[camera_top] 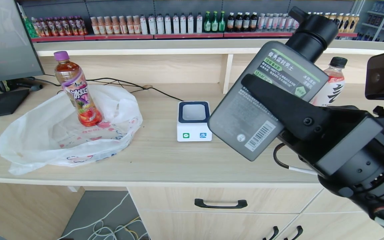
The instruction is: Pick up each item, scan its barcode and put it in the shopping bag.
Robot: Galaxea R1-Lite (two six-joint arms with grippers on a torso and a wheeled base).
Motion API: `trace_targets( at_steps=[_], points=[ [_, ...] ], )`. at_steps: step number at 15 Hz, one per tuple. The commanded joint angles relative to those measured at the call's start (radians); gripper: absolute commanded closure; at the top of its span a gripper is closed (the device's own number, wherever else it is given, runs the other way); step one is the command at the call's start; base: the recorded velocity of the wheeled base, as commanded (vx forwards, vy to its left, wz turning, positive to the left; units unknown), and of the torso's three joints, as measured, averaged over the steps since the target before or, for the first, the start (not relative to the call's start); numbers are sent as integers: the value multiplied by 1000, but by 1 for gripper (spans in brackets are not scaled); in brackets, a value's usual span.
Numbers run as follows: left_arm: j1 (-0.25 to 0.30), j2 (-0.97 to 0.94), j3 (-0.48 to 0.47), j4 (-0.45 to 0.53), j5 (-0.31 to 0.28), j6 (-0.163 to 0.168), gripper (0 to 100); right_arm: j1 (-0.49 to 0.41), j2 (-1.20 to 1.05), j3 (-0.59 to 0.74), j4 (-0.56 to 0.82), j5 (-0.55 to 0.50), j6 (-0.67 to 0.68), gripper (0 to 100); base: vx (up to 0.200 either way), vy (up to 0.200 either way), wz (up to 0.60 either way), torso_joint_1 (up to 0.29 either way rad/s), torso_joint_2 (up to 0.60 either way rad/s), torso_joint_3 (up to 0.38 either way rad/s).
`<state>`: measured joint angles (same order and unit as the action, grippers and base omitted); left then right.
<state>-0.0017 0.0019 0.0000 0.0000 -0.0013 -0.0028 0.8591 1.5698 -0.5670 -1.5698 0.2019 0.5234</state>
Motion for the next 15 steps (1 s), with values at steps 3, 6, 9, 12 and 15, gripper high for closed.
trace_targets(
  at_steps=[3,6,9,12,15],
  points=[
    [0,0,0,0,1,0,0,0,-10,1,-1,17,0,100,0,0,0,0,0,0],
    [0,0,0,0,0,-2,0,0,-14,10,-1,17,-3,100,0,0,0,0,0,0],
    [0,0,0,0,0,-2,0,-2,-14,10,-1,17,-3,100,0,0,0,0,0,0],
    [0,0,0,0,0,-2,0,-2,-14,10,-1,17,-5,100,0,0,0,0,0,0],
    [0,0,0,0,0,-2,0,-2,-14,12,-1,17,-5,100,0,0,0,0,0,0]
  ],
)
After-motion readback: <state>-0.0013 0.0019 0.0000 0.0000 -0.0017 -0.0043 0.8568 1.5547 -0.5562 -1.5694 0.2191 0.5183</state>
